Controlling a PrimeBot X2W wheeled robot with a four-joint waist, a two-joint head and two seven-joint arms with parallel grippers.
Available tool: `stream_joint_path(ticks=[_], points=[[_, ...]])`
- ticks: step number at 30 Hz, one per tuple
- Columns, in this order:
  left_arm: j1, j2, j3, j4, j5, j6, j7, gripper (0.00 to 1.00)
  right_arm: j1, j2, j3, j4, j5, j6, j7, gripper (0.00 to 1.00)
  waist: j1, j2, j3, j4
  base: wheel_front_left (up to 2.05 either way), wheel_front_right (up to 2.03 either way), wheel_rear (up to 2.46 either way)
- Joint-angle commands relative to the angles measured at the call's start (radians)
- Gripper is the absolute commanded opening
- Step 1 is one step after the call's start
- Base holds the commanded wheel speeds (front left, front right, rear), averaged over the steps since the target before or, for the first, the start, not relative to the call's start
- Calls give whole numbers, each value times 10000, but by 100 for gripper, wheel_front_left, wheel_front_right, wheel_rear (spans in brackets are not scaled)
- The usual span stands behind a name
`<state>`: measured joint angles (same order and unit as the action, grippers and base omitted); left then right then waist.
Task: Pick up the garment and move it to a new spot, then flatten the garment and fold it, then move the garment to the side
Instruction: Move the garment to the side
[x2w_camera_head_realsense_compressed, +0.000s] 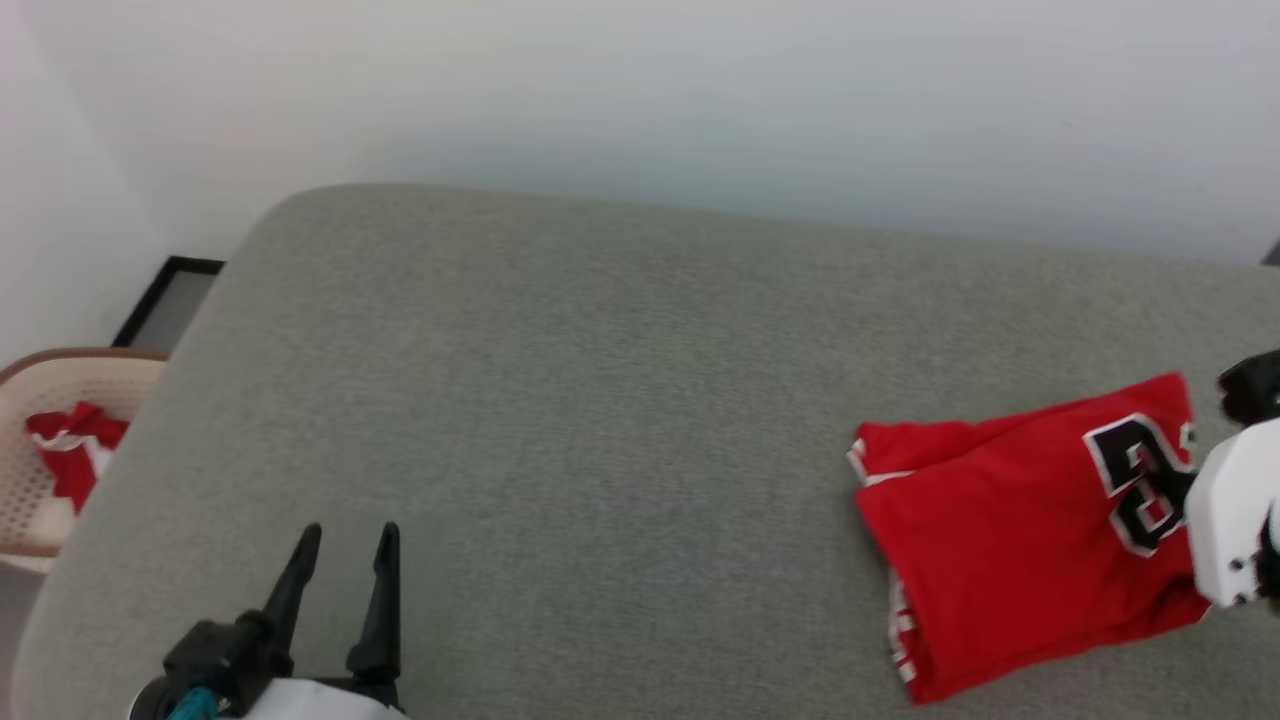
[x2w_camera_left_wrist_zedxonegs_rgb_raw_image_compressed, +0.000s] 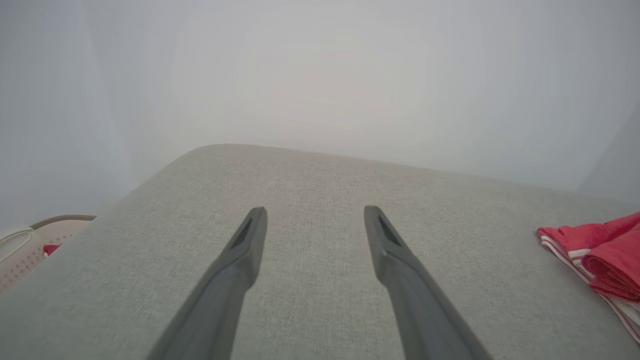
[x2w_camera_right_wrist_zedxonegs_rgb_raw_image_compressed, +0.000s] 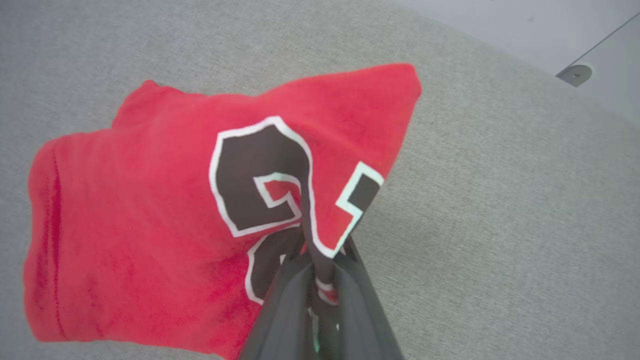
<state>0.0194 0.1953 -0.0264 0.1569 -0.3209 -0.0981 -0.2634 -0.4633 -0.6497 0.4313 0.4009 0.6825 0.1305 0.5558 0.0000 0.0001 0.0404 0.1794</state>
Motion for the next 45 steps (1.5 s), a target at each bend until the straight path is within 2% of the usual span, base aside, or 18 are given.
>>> stream_joint_path(ticks=[1,10,18,24,34,45], points=[[-185,-18,-2,17,77,-82,-2,100,-212,-176,23,-8,-15,2,-90,0,0,-1,302,-409,0,0,0],[-919,-135,-90,-49,324,-245,2,100,-1357,-1533,467,167,-247,0,-430,0,0,-1,1164,-1280,0,0,0],[-1749,19,-272,-168,510,-319,1,100,-2806,-2593,1029,786,-461,-3,-1259,0,0,-1,2209,-1864,0,0,0],[-2266,185,-445,-256,593,-324,1,100,-3692,-2841,1384,1333,-610,-3,-1754,0,0,-1,2866,-2326,0,0,0],[-2903,564,-934,-262,479,-328,1,100,-4691,-2817,1832,2483,-1220,-4,-2649,0,0,-1,3620,-3104,0,0,0],[-3566,991,-1530,-285,384,-329,1,100,-5555,-2792,1875,4074,-2565,-4,-3461,0,0,-1,4355,-3225,0,0,0]])
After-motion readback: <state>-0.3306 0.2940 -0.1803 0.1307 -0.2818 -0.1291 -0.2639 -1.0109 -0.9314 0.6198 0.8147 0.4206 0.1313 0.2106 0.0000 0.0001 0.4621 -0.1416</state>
